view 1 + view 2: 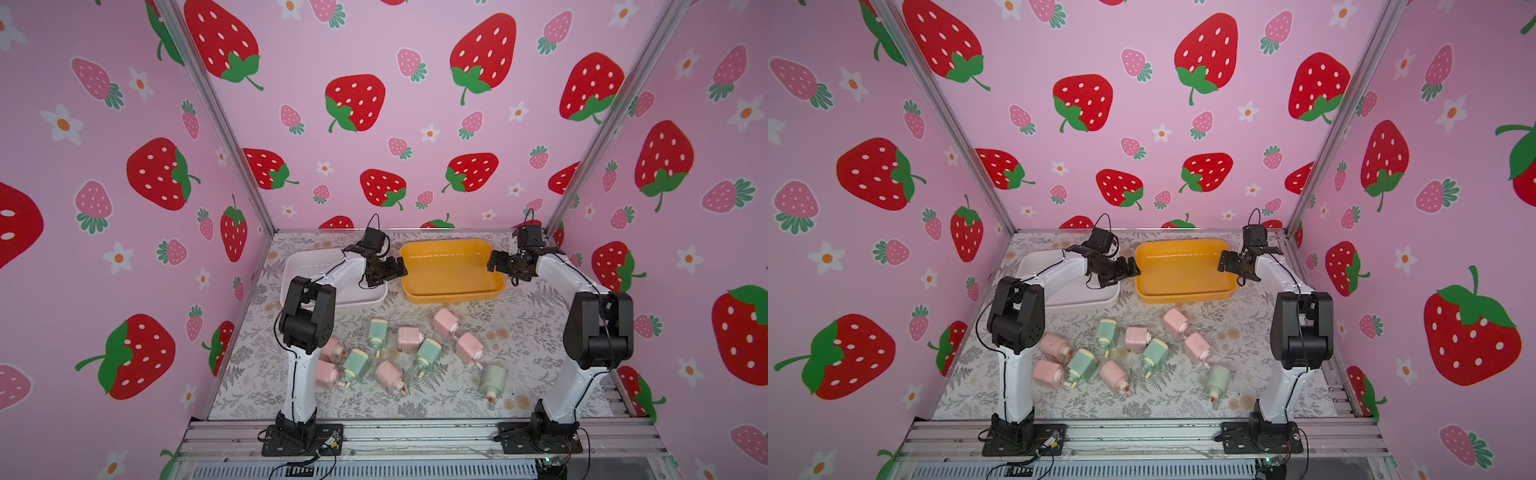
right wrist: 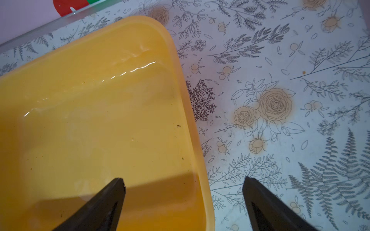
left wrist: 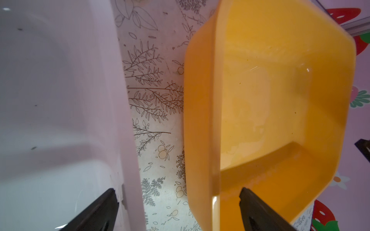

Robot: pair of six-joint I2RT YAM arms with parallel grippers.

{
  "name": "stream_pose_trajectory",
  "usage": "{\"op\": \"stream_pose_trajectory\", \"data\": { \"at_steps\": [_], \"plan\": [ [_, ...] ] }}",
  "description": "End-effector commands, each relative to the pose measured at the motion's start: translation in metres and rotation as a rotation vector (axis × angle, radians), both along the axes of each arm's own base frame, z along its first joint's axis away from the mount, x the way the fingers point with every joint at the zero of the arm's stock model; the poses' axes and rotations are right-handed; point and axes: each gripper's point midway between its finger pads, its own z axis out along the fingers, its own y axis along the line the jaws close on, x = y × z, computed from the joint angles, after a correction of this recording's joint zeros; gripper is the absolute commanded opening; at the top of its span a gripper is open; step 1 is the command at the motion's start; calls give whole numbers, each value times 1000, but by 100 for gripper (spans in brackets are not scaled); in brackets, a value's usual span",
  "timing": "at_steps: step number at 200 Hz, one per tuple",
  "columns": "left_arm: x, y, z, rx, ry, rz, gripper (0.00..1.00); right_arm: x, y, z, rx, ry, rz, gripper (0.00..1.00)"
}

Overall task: Place the pencil sharpeners by color into the storage box
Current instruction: Move the storage box to the center of the board.

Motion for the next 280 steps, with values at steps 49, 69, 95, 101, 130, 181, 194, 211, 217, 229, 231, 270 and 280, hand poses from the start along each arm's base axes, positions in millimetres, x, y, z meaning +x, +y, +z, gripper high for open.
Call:
{"op": "stream_pose_trajectory", "data": {
  "at_steps": [49,69,95,101,130,181,194,211,217,229,231,270,280],
  "plan": [
    [10,-21,13,36,-29,-50,100,21,-1,-13,0,28,74,91],
    [8,-27,13,34,-29,-67,100,25,-1,-19,0,37,82,89],
    [3,-34,14,52,-32,-102,100,30,4,-22,24,36,98,87],
    [2,-35,14,55,-32,-111,99,30,5,-22,31,35,103,87],
    [-7,-44,15,59,-36,-177,100,29,14,-20,75,28,139,83],
    [-20,-56,19,78,-59,-279,100,15,19,-22,86,23,151,71],
    [-23,-57,20,84,-60,-300,99,11,19,-23,87,28,149,67],
    [-28,-58,20,98,-64,-325,100,5,17,-24,79,31,143,62],
    [-29,-58,20,103,-65,-336,100,2,16,-24,77,32,142,59],
    [-32,-58,20,110,-65,-351,100,-2,17,-24,74,31,147,54],
    [-32,-58,20,110,-66,-355,100,-3,17,-25,74,33,148,53],
    [-39,-58,22,121,-67,-399,100,-18,14,-24,41,41,141,39],
    [-42,-58,24,120,-67,-413,100,-21,12,-24,29,40,140,38]
  ]
}}
